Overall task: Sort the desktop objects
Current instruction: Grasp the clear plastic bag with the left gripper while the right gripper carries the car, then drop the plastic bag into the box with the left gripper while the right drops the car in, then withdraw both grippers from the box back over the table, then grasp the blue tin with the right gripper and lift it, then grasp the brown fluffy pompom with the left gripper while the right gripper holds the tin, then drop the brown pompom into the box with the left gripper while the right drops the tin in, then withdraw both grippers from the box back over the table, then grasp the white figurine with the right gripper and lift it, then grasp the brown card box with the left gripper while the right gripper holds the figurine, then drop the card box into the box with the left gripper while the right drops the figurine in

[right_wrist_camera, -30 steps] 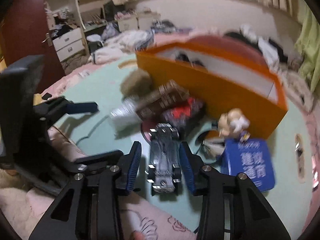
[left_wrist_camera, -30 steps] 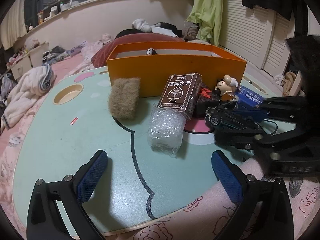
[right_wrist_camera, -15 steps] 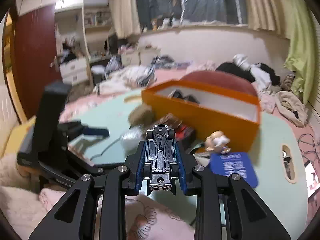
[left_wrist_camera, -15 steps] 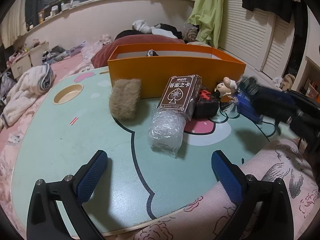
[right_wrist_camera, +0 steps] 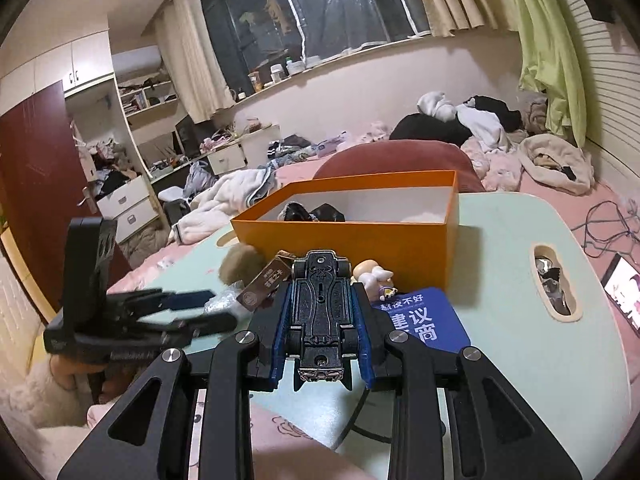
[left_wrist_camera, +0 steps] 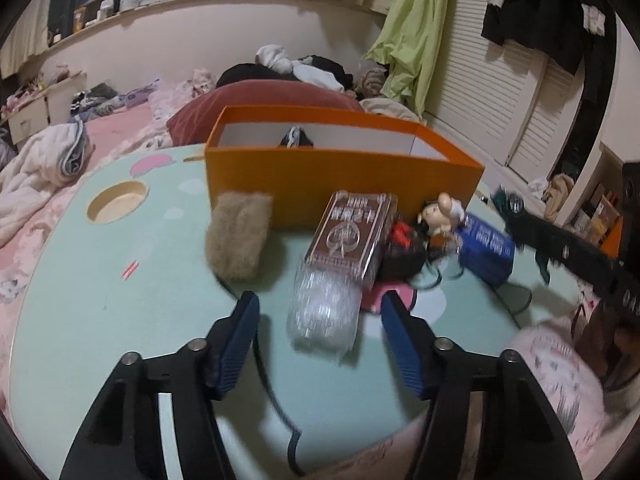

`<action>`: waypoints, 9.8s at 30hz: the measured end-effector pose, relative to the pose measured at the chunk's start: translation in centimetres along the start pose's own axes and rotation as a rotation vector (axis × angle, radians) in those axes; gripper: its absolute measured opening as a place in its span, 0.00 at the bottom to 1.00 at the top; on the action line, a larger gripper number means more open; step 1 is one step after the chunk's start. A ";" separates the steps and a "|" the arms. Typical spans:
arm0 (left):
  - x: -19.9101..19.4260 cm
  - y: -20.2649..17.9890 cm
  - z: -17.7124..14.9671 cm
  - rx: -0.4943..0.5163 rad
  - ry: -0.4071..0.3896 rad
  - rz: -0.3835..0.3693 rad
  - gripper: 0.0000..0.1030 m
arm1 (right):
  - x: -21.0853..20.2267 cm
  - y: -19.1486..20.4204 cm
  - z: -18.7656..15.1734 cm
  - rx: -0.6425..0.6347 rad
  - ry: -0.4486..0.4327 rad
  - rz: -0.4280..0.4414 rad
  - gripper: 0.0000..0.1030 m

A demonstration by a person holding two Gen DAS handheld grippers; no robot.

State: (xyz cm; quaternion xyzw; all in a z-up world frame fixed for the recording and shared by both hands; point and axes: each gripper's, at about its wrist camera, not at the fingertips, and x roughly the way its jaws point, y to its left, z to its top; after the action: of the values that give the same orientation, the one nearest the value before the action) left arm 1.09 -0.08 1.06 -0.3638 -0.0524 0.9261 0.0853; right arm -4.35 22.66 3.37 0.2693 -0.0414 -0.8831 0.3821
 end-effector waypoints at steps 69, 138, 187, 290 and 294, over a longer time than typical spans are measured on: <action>0.4 1.1 -1.1 0.020 0.054 0.180 1.00 | -0.1 -2.1 -3.0 -0.071 0.259 -0.327 0.91; 2.4 8.5 3.0 -0.343 0.004 -0.050 0.24 | -2.5 -1.4 -1.5 -0.138 -0.020 -0.207 0.64; 0.6 1.8 -1.1 -0.026 0.061 0.243 1.00 | 3.2 1.0 -0.8 -0.135 0.319 -0.266 0.77; -3.3 1.4 0.8 0.003 -0.149 -0.038 0.38 | 1.0 -3.5 1.3 0.173 0.055 -0.065 0.36; -3.7 0.1 3.9 0.041 -0.201 -0.046 0.38 | 1.5 -3.2 1.9 0.145 0.076 -0.058 0.36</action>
State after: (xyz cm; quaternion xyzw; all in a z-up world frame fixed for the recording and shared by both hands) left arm 1.03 -1.03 6.35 -0.2661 -0.0500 0.9565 0.1084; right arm -8.21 23.58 3.40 0.3305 -0.0829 -0.8777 0.3370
